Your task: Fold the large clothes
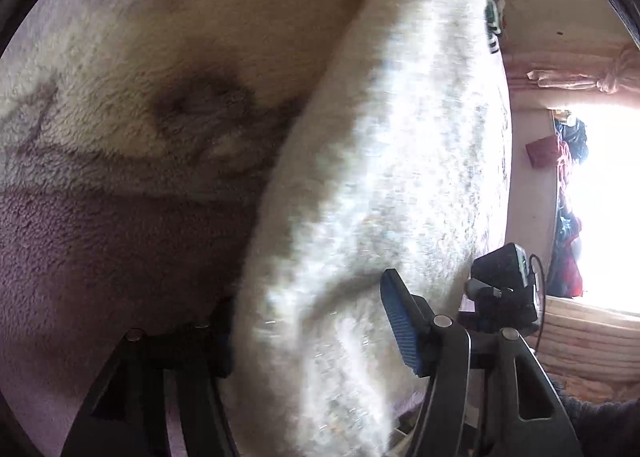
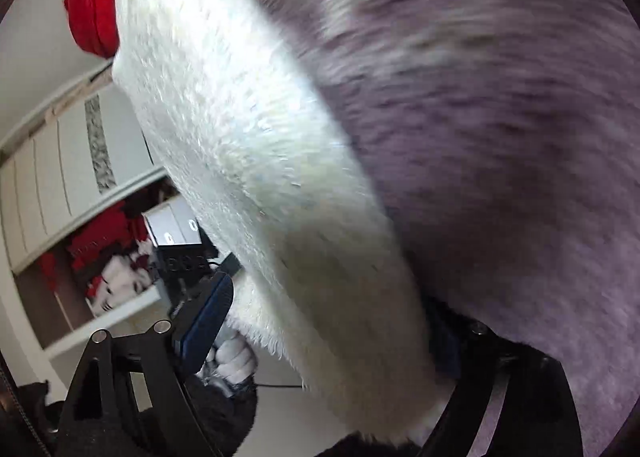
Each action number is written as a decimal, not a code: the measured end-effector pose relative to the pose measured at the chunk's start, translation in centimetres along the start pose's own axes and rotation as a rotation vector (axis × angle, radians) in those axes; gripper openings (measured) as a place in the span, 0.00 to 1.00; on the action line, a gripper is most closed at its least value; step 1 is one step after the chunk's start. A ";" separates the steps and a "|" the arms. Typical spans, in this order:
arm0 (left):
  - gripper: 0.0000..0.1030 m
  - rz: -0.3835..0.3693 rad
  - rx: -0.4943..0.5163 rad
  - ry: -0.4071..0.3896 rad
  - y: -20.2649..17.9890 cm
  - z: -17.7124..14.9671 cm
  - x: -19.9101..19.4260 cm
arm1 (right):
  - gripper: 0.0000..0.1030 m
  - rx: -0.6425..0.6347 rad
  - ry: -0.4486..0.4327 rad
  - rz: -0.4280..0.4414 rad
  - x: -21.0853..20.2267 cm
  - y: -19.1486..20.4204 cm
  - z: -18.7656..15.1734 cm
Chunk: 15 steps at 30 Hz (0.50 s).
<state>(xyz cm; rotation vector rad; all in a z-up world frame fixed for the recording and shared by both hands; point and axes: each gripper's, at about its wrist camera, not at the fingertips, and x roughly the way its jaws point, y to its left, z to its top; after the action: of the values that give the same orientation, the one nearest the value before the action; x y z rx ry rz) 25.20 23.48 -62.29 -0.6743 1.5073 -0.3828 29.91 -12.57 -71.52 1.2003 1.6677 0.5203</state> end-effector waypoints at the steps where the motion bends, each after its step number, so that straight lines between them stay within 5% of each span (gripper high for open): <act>1: 0.55 0.023 0.022 -0.007 -0.9 -0.3 0.1 | 0.86 -0.010 0.006 -0.013 0.8 0.9 0.1; 2: 0.55 0.041 0.044 -0.018 -1.9 -0.6 0.0 | 0.63 -0.015 0.010 -0.009 1.9 1.2 -0.1; 3: 0.55 0.053 0.060 -0.034 -2.8 -0.9 -0.3 | 0.20 -0.019 0.024 0.000 2.5 1.9 -0.3; 5: 0.51 0.061 0.066 -0.052 -4.1 -1.6 -0.5 | 0.20 0.000 0.019 -0.003 2.8 2.7 1.0; 7: 0.33 0.047 0.040 -0.067 -4.5 -2.4 -1.2 | 0.18 0.003 -0.002 -0.048 3.6 4.2 0.1; 11: 0.30 -0.007 -0.003 -0.003 -3.5 -4.0 0.0 | 0.18 0.021 -0.074 -0.127 0.8 5.9 0.5; 13: 0.34 0.016 -0.045 0.008 -2.0 -4.7 0.7 | 0.29 0.024 -0.041 -0.172 -1.1 5.3 2.3; 15: 0.35 -0.013 -0.123 -0.001 0.2 -4.4 0.4 | 0.55 0.072 -0.017 -0.189 -0.8 4.4 2.6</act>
<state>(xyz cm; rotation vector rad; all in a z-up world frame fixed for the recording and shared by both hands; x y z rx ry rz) 20.86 22.65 -62.44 -0.7813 1.5351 -0.3008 34.23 -11.90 -68.88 1.0808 1.7762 0.3341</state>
